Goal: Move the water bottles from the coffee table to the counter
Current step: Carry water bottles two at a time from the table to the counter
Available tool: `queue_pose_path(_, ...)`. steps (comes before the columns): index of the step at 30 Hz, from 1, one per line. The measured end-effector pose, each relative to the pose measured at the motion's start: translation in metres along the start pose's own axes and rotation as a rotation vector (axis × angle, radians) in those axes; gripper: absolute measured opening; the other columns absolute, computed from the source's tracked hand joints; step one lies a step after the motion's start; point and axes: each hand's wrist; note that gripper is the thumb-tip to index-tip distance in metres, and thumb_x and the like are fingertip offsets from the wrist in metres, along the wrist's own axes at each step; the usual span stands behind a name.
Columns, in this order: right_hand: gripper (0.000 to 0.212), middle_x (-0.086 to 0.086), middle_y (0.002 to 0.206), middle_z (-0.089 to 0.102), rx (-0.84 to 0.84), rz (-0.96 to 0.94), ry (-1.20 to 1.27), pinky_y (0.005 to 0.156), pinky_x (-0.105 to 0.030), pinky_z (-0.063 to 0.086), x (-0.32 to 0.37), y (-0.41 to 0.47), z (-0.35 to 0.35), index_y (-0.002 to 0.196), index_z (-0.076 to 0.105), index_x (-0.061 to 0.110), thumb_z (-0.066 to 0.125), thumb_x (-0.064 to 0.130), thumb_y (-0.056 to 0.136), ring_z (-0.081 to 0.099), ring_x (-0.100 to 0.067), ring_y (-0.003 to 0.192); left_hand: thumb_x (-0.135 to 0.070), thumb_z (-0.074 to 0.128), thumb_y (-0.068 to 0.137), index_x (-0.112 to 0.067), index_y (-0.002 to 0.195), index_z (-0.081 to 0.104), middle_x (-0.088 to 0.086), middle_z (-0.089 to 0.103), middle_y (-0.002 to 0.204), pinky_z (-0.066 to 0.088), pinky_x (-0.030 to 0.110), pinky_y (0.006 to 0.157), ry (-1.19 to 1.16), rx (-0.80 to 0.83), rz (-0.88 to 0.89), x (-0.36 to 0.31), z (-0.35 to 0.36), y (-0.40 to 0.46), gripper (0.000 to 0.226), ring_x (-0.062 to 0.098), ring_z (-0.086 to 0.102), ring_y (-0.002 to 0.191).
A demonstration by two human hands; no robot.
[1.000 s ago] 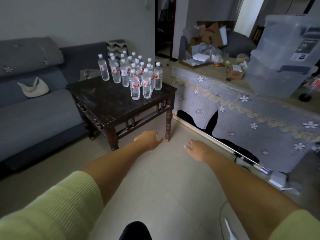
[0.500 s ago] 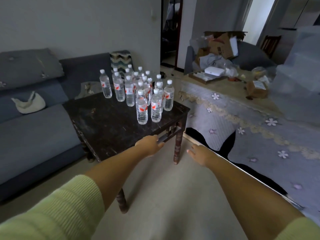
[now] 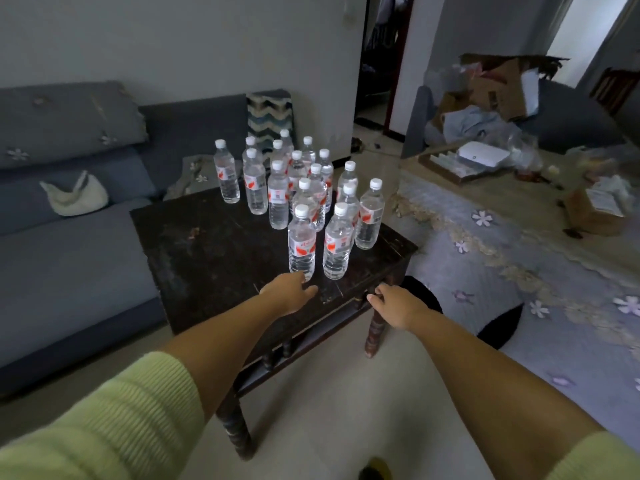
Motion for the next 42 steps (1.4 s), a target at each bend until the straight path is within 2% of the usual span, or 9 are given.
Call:
queue_pose_path(8, 0.064, -0.014, 0.143, 0.045, 0.117, -0.148, -0.028, 0.107, -0.041, 0.039, -0.004, 0.128, -0.026, 0.142, 0.038, 0.007, 0.047, 0.051, 0.096, 0.045, -0.030, 0.131, -0.057, 0.060, 0.082, -0.018, 0.128, 0.053, 0.009, 0.060, 0.125, 0.048, 0.038, 0.096, -0.116, 0.057, -0.285, 0.003, 0.005, 0.092, 0.061, 0.027, 0.060, 0.109)
queue_pose_path(11, 0.076, -0.012, 0.148, 0.040, 0.158, -0.209, 0.114, 0.109, -0.039, 0.038, -0.002, 0.167, -0.031, 0.148, 0.029, 0.010, 0.058, 0.050, 0.090, 0.042, -0.029, 0.135, -0.060, 0.069, 0.074, -0.012, 0.152, 0.015, 0.015, 0.042, 0.145, 0.042, 0.046, 0.104, -0.304, -0.030, -0.477, 0.004, 0.012, 0.116, 0.106, 0.032, 0.049, 0.127)
queue_pose_path(13, 0.083, -0.009, 0.150, 0.038, 0.162, -0.256, 0.298, 0.111, -0.040, 0.035, 0.001, 0.186, -0.030, 0.150, 0.023, 0.016, 0.068, 0.043, 0.085, 0.039, -0.028, 0.137, -0.055, 0.075, 0.073, -0.013, 0.153, -0.003, 0.015, 0.030, 0.154, 0.039, 0.047, 0.107, -0.497, -0.147, -0.550, 0.002, 0.018, 0.126, 0.119, 0.033, 0.040, 0.135)
queue_pose_path(16, 0.088, -0.006, 0.143, 0.047, 0.147, -0.313, 0.543, 0.109, -0.038, 0.038, 0.008, 0.198, -0.013, 0.148, 0.027, 0.017, 0.079, 0.029, 0.077, 0.046, -0.023, 0.132, -0.043, 0.081, 0.071, -0.016, 0.153, 0.004, 0.010, 0.029, 0.156, 0.038, 0.045, 0.109, -0.783, -0.345, -0.567, -0.001, 0.031, 0.137, 0.116, 0.029, 0.038, 0.138)
queue_pose_path(21, 0.094, -0.006, 0.141, 0.048, 0.019, -0.302, 0.800, 0.104, -0.030, 0.042, 0.017, 0.211, 0.018, 0.145, 0.031, 0.013, 0.085, 0.021, 0.069, 0.050, -0.019, 0.127, -0.027, 0.083, 0.071, -0.021, 0.142, 0.027, -0.002, 0.054, 0.132, 0.046, 0.037, 0.099, -0.991, -0.505, -0.491, 0.001, 0.040, 0.157, 0.091, 0.020, 0.055, 0.120)
queue_pose_path(25, 0.098, -0.008, 0.142, 0.050, -0.067, -0.289, 0.853, 0.100, -0.024, 0.041, 0.024, 0.223, 0.032, 0.146, 0.030, 0.011, 0.087, 0.022, 0.067, 0.051, -0.020, 0.128, -0.016, 0.085, 0.069, -0.033, 0.126, 0.034, -0.014, 0.058, 0.112, 0.046, 0.028, 0.091, -1.034, -0.514, -0.415, 0.004, 0.047, 0.168, 0.078, 0.012, 0.059, 0.109)
queue_pose_path(31, 0.088, -0.008, 0.132, 0.059, -0.154, -0.314, 0.830, 0.086, -0.013, 0.042, 0.026, 0.236, 0.034, 0.142, 0.036, 0.013, 0.086, 0.025, 0.069, 0.058, -0.021, 0.118, -0.019, 0.087, 0.066, -0.027, 0.121, 0.045, -0.005, 0.063, 0.115, 0.048, 0.028, 0.091, -1.013, -0.547, -0.422, 0.009, 0.051, 0.174, 0.070, 0.011, 0.062, 0.105)
queue_pose_path(35, 0.084, 0.000, 0.118, 0.063, -0.140, -0.309, 0.811, 0.066, 0.008, 0.035, 0.024, 0.238, 0.030, 0.140, 0.041, 0.015, 0.085, 0.025, 0.070, 0.058, -0.009, 0.100, -0.026, 0.087, 0.066, -0.027, 0.127, 0.045, -0.008, 0.063, 0.115, 0.047, 0.027, 0.089, -0.936, -0.481, -0.419, 0.010, 0.047, 0.167, 0.075, 0.009, 0.062, 0.103)
queue_pose_path(42, 0.073, 0.021, 0.096, 0.061, 0.027, -0.229, 0.790, 0.065, -0.001, 0.039, 0.006, 0.226, 0.021, 0.134, 0.046, 0.028, 0.083, 0.032, 0.071, 0.060, 0.000, 0.090, -0.034, 0.085, 0.063, -0.031, 0.125, 0.047, -0.010, 0.065, 0.110, 0.052, 0.031, 0.090, -0.847, -0.389, -0.402, 0.008, 0.050, 0.148, 0.073, 0.009, 0.063, 0.100)
Point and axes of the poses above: each hand's wrist, its own y-axis towards the middle knuckle, its own z-axis out of the palm, x = y × z
